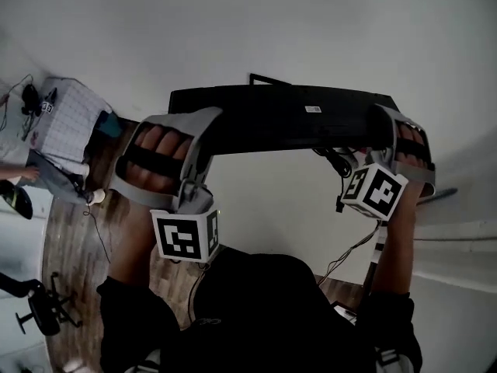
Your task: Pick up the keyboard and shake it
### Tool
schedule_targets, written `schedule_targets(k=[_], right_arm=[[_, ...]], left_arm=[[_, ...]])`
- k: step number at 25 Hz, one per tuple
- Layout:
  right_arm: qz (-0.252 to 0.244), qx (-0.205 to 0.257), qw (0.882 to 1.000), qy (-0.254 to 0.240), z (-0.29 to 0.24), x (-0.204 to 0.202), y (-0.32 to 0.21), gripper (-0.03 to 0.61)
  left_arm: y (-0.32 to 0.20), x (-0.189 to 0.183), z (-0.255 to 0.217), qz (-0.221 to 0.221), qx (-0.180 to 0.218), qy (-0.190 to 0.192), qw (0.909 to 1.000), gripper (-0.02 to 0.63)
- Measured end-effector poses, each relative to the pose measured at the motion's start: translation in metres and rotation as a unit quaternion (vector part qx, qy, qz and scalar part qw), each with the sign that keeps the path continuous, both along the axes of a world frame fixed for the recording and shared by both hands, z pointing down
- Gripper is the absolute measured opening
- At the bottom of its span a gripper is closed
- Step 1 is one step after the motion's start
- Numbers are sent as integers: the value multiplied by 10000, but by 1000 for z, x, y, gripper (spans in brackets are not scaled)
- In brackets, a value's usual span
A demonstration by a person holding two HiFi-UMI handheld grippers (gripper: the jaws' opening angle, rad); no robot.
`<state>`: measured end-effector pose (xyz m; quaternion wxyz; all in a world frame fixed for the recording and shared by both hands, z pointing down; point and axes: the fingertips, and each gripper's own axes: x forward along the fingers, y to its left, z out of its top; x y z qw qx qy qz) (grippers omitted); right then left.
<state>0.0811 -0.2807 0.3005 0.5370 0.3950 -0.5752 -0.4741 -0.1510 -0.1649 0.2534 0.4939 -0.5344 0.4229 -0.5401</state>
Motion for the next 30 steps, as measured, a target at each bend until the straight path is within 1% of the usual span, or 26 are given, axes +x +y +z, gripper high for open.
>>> schedule_targets(k=[3,7,9,12,14,16,20,22,25,27,29,30], right_arm=[[-746,10,9972,-98,-8,-63,-2,87],[-1510,7,9884,-144,-12,-109,19,87],[-1644,-9,9863,-126,-12,-127,30,87],[-1825,-9,9832,-54,-20,-175,41,90],[-1944,24,9809,-21,-24,-199,49,94],[-1951,70,9808,4,-25,-204,56,94],[-1735,161,9847,71,-28,-188,60,95],[-1538,210,9878,117,-28,-171,62,98],[-1162,282,9927,171,-30,-134,69,108],[-960,324,9947,202,-36,-112,72,131],[-824,346,9957,242,-40,-94,75,128],[-740,336,9964,239,-41,-84,77,105]], left_arm=[[32,-42,-9,-616,19,-75,9981,74],[83,-63,-17,-1331,14,-47,9911,74],[98,-77,-13,-1668,47,93,9859,72],[110,-124,-18,-2161,165,401,9754,75],[119,-148,-21,-2322,179,544,9710,78],[124,-153,-20,-2321,164,617,9706,80],[118,-148,-17,-2144,156,786,9735,81],[109,-140,-14,-1946,185,830,9772,83],[92,-117,-15,-1557,197,862,9838,84],[80,-103,-19,-1316,155,909,9870,87],[68,-93,-20,-1126,107,980,9887,87],[63,-87,-20,-1033,90,1014,9894,87]])
